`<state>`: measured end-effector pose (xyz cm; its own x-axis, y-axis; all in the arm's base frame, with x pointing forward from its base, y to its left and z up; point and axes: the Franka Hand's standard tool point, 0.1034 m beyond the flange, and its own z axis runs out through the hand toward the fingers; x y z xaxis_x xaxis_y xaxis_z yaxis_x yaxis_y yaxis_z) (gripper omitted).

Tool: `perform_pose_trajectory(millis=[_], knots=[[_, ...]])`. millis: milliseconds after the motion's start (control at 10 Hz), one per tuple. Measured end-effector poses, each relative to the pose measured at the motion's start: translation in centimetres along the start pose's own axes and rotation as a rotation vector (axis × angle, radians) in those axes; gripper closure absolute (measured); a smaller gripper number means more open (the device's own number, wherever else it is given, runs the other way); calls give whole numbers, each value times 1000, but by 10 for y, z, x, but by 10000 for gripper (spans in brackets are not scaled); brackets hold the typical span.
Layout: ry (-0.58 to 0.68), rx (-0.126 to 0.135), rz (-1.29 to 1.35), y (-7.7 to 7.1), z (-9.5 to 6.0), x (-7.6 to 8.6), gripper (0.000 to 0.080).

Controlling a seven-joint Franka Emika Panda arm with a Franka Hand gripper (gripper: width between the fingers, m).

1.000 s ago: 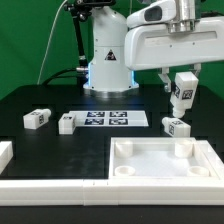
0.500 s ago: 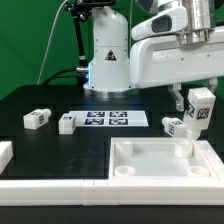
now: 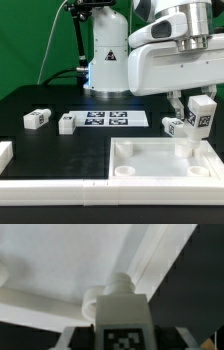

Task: Assemble one leg

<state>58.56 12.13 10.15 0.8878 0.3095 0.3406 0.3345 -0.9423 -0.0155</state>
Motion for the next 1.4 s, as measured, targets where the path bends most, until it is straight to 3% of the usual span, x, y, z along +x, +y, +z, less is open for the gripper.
perform_pose_trajectory(millis=[100,200,800,1000,1400], knots=[[33,-8,16,0,0,-6,511],[-6,0,36,-5,0,-16,511],[51,-14,-18,24,20,33,511],[56,-13,-20,25,32,32,511],[87,-17,-24,20,34,35,511]])
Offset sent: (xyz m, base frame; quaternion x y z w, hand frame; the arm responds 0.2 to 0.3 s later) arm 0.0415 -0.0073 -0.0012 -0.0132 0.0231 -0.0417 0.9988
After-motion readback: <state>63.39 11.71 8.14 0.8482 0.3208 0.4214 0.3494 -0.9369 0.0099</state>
